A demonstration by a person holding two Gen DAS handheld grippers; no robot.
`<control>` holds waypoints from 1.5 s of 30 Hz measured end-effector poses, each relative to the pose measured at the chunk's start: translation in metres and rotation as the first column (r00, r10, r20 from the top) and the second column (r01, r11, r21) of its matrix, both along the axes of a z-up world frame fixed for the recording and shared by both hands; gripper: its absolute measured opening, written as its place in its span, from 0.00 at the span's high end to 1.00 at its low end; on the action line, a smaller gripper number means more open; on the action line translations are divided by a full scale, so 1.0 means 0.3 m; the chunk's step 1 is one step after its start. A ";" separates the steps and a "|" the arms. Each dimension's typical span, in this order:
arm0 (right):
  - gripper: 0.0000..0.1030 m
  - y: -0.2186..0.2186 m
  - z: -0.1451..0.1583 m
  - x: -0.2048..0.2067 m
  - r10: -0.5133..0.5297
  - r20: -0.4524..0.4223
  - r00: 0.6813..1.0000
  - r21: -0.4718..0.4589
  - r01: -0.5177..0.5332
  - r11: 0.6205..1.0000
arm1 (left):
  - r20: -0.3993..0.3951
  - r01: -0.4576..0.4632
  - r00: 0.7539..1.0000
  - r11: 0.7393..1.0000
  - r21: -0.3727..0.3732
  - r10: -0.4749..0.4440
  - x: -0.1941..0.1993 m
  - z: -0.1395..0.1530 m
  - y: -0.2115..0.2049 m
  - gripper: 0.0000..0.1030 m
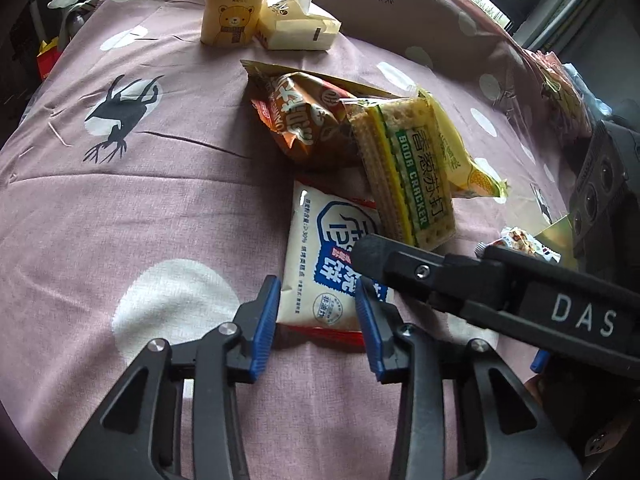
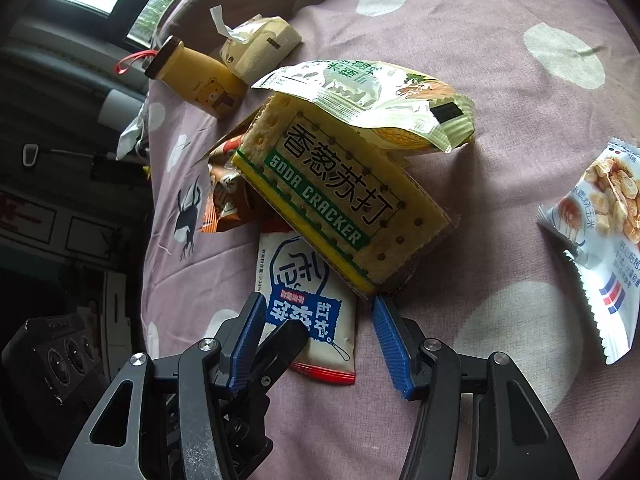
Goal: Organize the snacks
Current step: 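Close the right gripper on the white-and-blue biscuit packet and lift it, then carry the biscuit packet into the green box and open the right gripper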
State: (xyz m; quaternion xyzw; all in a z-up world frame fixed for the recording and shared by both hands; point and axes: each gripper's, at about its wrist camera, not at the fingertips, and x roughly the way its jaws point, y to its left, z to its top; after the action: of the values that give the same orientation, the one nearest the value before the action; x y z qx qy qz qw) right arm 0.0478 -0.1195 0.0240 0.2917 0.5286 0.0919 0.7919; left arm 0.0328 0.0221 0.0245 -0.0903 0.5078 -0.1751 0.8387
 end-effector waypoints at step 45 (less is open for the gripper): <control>0.61 -0.059 0.328 -0.316 0.027 0.295 0.955 -0.242 0.047 0.969 | 0.259 0.154 0.956 0.987 -0.051 -0.136 -0.286 0.260 -0.176 0.69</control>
State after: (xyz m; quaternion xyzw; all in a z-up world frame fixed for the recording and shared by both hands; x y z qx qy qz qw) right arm -0.0471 -0.1372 0.1224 0.1770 0.4101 0.0642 0.8924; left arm -0.0531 -0.0309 0.1025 -0.0591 0.3948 -0.2638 0.8781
